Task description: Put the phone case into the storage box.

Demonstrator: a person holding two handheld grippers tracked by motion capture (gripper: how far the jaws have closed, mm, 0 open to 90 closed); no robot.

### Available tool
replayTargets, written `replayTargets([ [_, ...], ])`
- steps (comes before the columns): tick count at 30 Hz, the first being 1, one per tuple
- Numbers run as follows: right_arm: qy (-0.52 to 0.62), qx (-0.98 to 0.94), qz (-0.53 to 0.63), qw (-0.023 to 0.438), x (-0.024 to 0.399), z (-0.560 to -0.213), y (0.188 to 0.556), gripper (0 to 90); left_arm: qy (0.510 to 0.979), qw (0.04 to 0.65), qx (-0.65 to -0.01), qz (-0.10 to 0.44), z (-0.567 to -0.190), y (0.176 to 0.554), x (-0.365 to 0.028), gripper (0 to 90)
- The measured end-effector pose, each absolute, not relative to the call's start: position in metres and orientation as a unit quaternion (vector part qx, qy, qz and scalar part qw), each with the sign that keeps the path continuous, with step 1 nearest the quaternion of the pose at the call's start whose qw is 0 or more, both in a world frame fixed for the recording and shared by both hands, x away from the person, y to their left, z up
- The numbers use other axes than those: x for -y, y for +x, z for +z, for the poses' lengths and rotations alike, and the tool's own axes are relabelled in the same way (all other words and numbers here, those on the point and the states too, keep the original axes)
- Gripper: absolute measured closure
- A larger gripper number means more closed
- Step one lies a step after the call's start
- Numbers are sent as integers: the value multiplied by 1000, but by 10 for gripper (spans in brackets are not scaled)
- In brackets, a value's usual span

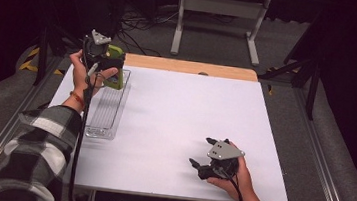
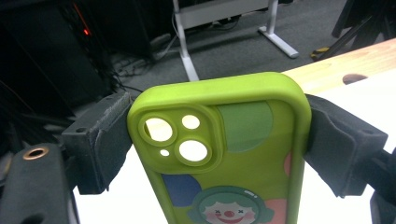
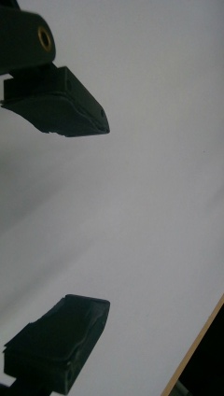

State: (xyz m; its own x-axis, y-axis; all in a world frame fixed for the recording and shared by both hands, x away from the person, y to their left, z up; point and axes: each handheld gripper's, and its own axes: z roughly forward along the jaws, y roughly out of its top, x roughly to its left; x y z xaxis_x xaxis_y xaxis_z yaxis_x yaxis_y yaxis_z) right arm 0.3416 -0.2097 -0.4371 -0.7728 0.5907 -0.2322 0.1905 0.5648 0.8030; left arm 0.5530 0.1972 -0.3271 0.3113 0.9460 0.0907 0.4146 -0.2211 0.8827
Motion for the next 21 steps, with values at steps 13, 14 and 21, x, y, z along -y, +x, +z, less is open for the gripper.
replayTargets([
  [13, 231, -857, 397, 233, 209, -442, 344, 144, 711, 351, -491, 361, -341, 582, -188, 155],
  [14, 230, -858, 398, 230, 209, -443, 344, 146, 709, 353, -493, 360, -342, 585, -188, 155],
  [21, 224, -863, 391, 228, 206, -445, 343, 146, 713, 327, -506, 358, -355, 596, -184, 154],
])
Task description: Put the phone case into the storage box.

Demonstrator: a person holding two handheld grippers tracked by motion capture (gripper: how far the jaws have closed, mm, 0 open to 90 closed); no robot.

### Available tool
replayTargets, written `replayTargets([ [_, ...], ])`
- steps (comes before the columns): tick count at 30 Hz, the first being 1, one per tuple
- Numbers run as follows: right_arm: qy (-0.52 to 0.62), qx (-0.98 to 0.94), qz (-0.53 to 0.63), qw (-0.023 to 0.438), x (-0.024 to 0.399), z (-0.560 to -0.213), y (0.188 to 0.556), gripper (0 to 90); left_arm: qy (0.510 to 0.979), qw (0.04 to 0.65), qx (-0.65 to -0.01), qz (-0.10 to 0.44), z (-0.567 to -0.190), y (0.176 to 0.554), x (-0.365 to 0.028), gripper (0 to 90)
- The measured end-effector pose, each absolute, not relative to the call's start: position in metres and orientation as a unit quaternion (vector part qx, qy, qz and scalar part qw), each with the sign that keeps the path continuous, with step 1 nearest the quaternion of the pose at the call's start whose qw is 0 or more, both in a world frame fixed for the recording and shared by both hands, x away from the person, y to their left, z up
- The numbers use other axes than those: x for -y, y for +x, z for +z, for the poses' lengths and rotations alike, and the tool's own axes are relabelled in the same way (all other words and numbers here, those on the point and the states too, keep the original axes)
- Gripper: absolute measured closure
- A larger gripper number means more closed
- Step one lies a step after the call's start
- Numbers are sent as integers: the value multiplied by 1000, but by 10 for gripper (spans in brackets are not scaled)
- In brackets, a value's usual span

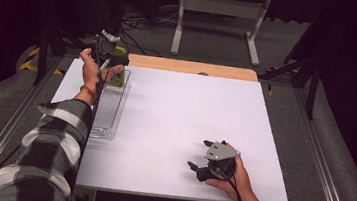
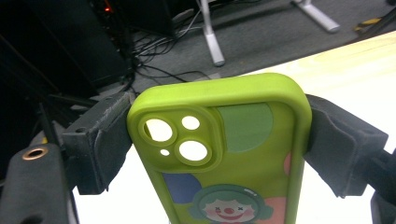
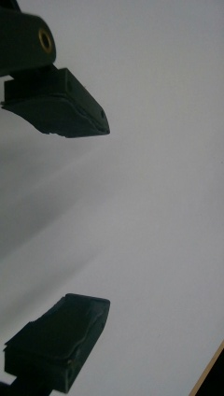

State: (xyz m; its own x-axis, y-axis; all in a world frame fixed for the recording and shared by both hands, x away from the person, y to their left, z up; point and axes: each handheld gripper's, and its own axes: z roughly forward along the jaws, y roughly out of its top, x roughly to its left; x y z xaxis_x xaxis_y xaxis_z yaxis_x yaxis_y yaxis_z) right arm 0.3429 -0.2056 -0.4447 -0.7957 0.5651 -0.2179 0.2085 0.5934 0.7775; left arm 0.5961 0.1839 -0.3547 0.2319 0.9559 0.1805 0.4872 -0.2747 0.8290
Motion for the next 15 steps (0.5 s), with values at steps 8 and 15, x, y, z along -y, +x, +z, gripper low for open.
replayTargets([
  [8, 221, -867, 387, 223, 204, -446, 342, 146, 717, 315, -510, 355, -362, 599, -172, 152],
  [15, 216, -868, 388, 222, 203, -445, 342, 146, 715, 305, -518, 357, -362, 601, -168, 152],
])
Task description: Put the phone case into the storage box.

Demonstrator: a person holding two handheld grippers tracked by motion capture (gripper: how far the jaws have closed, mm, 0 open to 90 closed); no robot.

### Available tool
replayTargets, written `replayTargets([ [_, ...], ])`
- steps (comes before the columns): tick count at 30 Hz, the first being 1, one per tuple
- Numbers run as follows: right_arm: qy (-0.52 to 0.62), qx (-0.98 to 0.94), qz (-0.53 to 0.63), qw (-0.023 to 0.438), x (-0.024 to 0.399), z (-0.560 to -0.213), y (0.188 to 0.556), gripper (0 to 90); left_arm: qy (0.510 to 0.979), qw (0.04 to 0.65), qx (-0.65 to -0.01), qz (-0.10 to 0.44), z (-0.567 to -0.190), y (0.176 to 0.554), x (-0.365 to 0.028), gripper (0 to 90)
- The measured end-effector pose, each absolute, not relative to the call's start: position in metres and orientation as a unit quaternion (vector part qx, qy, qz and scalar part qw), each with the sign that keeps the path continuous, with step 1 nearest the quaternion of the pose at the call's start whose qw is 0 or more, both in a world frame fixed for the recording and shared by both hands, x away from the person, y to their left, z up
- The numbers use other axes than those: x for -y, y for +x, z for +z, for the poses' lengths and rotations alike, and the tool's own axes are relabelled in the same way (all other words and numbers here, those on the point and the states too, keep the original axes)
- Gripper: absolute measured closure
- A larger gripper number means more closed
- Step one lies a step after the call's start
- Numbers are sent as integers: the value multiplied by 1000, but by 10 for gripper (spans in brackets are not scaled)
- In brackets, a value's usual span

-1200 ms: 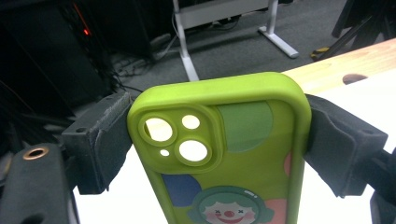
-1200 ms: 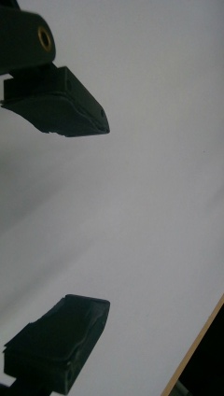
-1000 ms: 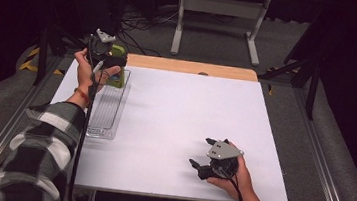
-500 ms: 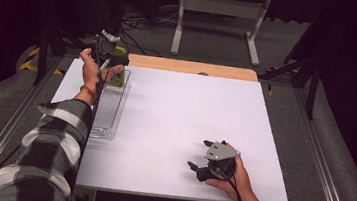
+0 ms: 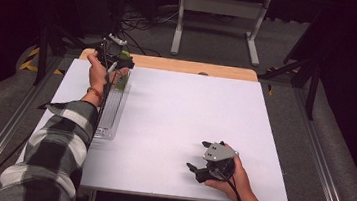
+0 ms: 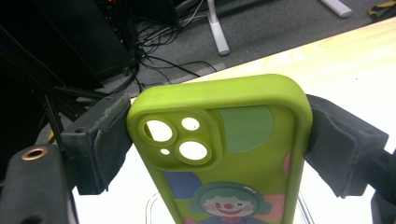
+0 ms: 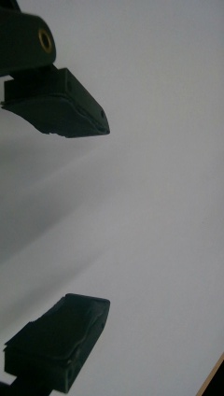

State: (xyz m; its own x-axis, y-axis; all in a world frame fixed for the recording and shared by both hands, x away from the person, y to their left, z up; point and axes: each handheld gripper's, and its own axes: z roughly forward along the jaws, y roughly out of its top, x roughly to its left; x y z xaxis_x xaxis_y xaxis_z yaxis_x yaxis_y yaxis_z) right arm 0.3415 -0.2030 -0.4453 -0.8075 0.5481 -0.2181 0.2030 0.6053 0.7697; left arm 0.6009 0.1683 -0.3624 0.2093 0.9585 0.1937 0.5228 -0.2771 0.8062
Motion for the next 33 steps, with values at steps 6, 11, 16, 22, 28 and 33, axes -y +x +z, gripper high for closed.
replayTargets([
  [6, 214, -869, 388, 220, 203, -445, 341, 146, 703, 308, -537, 350, -362, 603, -171, 151],
  [11, 211, -870, 387, 220, 203, -445, 341, 146, 704, 302, -542, 346, -363, 604, -171, 151],
  [16, 208, -871, 388, 220, 202, -445, 341, 146, 709, 294, -539, 348, -364, 604, -170, 149],
  [22, 207, -872, 385, 219, 202, -445, 340, 151, 711, 294, -536, 346, -364, 604, -169, 147],
  [28, 207, -873, 383, 221, 201, -446, 340, 151, 721, 285, -525, 351, -364, 605, -169, 147],
  [33, 208, -872, 385, 221, 200, -446, 340, 151, 723, 286, -523, 349, -364, 605, -168, 147],
])
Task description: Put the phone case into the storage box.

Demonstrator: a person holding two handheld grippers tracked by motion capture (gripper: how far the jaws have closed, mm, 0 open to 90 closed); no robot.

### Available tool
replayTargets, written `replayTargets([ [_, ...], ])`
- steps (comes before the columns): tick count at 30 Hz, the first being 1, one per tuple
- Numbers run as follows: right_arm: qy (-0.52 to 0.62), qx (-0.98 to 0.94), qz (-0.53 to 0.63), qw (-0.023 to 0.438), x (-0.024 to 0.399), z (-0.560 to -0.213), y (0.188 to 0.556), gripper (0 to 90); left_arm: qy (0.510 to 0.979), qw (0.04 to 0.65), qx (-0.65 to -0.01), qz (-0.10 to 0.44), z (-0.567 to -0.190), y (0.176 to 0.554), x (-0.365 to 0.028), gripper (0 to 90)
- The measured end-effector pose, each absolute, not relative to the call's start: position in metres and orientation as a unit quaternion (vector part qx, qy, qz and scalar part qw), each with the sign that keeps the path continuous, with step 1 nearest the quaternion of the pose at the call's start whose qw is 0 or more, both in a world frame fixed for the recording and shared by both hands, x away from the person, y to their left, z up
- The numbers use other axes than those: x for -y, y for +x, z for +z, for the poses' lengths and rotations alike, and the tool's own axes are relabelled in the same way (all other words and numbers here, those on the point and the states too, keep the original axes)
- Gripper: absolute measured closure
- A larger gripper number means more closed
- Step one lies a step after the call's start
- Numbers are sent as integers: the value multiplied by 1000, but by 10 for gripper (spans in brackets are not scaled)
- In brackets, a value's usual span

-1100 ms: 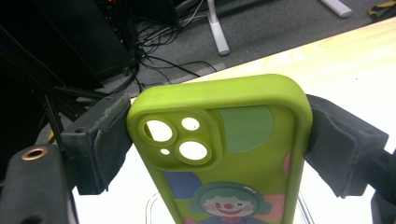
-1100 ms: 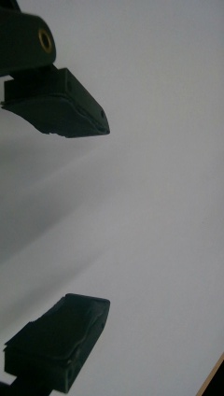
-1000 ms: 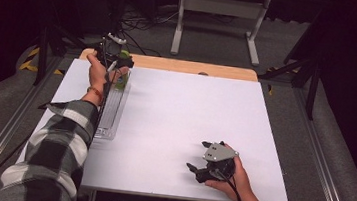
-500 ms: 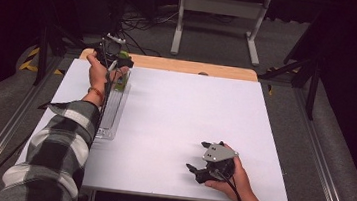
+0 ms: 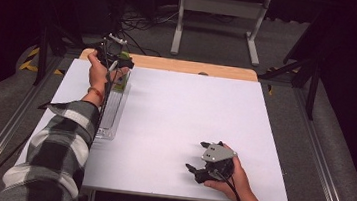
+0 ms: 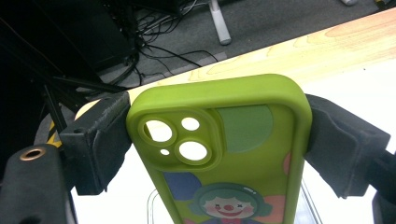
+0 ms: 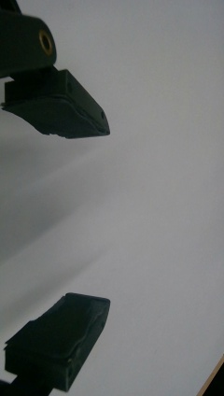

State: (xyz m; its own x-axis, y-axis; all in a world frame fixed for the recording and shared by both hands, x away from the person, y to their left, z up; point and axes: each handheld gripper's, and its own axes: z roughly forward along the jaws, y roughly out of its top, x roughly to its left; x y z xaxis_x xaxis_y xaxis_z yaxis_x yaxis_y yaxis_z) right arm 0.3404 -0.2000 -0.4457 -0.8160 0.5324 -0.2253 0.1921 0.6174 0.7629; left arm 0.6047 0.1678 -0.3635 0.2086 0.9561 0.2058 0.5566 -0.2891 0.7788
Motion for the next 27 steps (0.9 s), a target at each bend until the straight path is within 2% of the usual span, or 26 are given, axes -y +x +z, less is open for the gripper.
replayTargets([
  [13, 203, -875, 380, 219, 201, -446, 340, 151, 710, 296, -533, 352, -364, 609, -170, 147],
  [27, 210, -868, 390, 226, 204, -443, 340, 154, 718, 294, -531, 341, -365, 601, -173, 143],
])
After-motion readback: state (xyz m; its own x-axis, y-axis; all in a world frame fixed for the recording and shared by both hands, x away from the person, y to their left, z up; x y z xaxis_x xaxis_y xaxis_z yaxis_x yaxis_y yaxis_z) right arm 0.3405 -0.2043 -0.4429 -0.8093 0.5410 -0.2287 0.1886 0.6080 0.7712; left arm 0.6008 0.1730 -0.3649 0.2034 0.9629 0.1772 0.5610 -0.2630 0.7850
